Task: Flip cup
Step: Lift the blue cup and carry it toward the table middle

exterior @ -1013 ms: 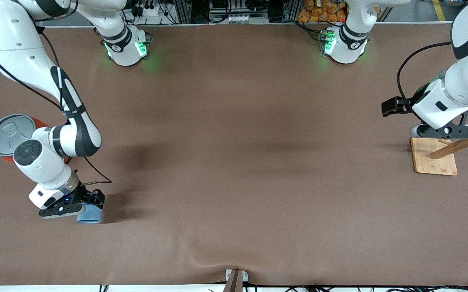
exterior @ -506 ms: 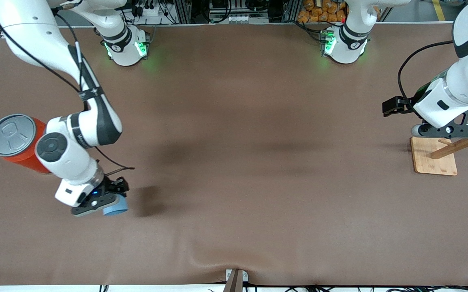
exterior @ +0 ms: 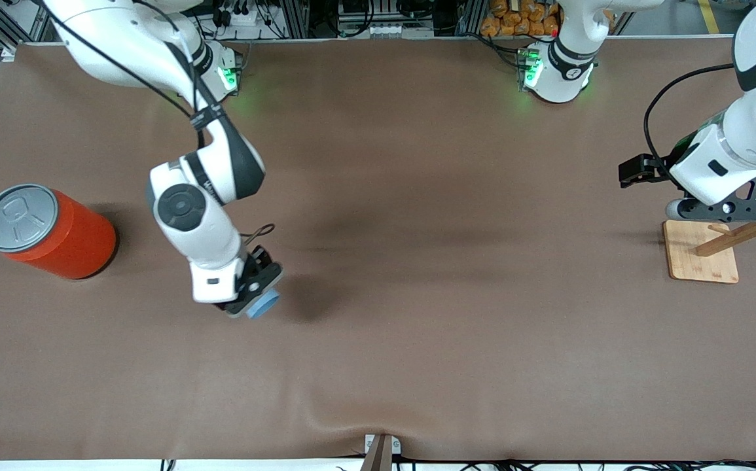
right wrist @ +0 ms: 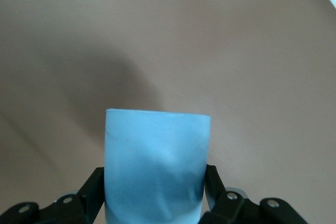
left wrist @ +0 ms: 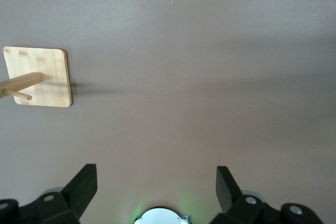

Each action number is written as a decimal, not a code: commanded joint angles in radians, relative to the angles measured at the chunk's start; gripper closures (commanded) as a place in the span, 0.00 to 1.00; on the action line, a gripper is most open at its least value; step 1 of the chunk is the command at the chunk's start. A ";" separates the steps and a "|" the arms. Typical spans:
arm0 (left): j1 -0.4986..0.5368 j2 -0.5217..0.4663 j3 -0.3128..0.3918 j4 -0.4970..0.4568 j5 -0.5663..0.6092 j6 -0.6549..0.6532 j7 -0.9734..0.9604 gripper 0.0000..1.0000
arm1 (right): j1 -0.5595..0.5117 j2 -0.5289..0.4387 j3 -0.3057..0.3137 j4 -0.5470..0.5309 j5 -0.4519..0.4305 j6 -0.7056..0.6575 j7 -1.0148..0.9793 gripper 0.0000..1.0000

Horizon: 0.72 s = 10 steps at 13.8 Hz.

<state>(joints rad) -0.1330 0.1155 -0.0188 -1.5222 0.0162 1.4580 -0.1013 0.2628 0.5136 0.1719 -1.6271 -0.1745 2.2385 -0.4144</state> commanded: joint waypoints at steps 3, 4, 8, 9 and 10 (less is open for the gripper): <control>0.006 -0.017 -0.003 0.005 -0.002 -0.018 0.002 0.00 | -0.017 -0.017 0.078 -0.007 -0.003 -0.013 -0.153 0.43; 0.004 -0.022 -0.001 0.005 -0.002 -0.018 0.002 0.00 | -0.019 -0.017 0.101 -0.007 -0.003 -0.011 -0.153 0.43; 0.004 -0.023 -0.001 0.011 -0.001 -0.027 0.000 0.00 | 0.007 -0.009 0.138 0.021 0.117 -0.016 -0.136 0.43; 0.006 -0.023 -0.001 0.013 -0.001 -0.031 0.002 0.00 | 0.033 -0.004 0.136 0.036 0.150 -0.016 -0.135 0.43; 0.007 -0.023 -0.001 0.011 -0.001 -0.031 0.000 0.00 | 0.052 0.009 0.135 0.058 0.161 -0.017 -0.130 0.43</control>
<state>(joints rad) -0.1317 0.1054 -0.0186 -1.5174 0.0161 1.4485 -0.1013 0.2803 0.5122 0.3078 -1.6102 -0.0580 2.2375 -0.5421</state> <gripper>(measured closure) 0.000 0.198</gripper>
